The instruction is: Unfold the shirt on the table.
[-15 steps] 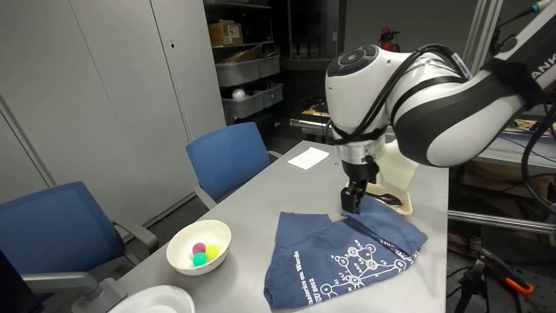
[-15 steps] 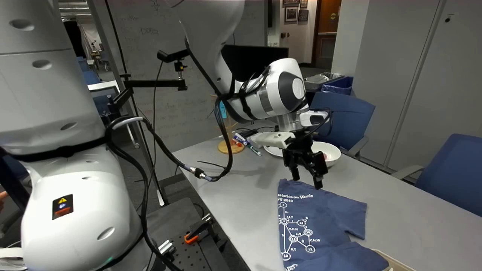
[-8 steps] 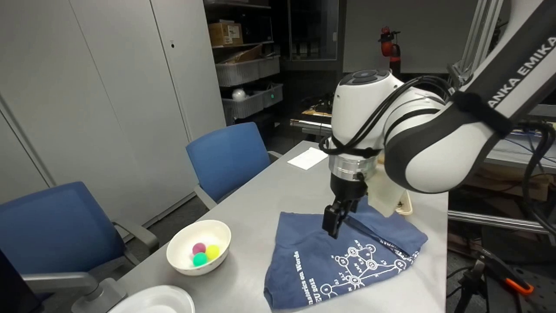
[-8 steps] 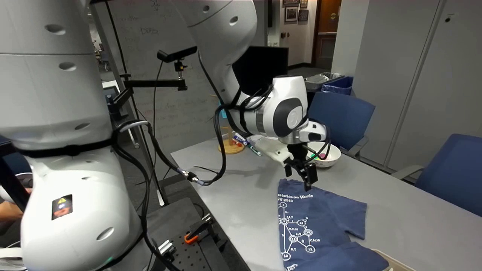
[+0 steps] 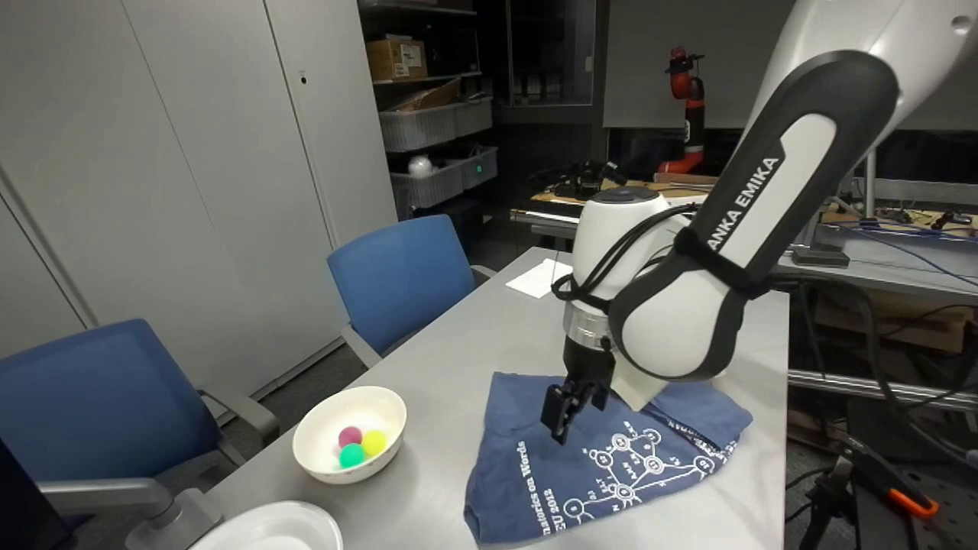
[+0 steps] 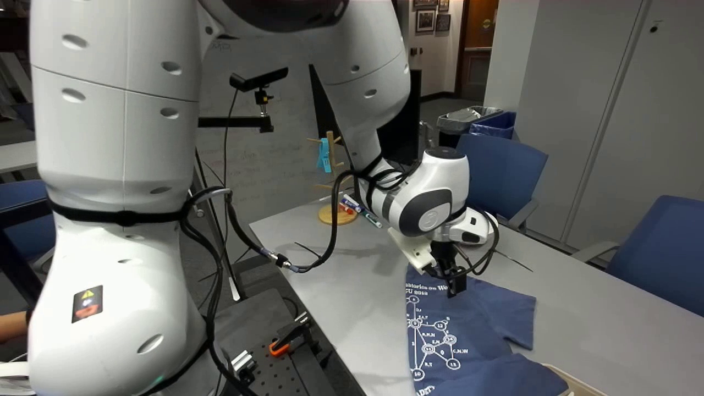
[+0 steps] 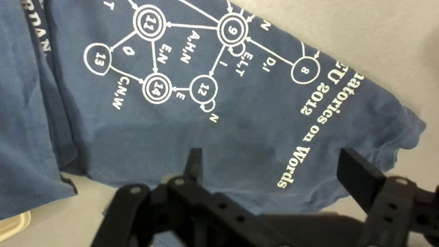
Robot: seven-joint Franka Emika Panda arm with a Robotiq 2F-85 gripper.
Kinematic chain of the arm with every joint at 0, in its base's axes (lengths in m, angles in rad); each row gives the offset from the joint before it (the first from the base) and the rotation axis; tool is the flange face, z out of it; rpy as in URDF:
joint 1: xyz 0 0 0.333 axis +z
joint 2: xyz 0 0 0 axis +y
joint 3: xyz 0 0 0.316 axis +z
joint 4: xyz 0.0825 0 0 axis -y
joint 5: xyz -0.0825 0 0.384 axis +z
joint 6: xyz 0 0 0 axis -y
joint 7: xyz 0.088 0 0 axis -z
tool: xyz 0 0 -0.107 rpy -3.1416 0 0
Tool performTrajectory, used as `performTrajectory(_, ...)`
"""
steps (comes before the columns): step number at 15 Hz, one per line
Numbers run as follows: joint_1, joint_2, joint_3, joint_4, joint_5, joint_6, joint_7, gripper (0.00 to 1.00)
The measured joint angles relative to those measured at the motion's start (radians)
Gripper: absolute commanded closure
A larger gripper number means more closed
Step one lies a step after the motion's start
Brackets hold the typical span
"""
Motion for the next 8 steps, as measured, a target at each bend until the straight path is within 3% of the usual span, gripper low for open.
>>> performTrajectory(8,-0.033,0.199,0.034,0.108,0.088,0.021,-0.019,0.02)
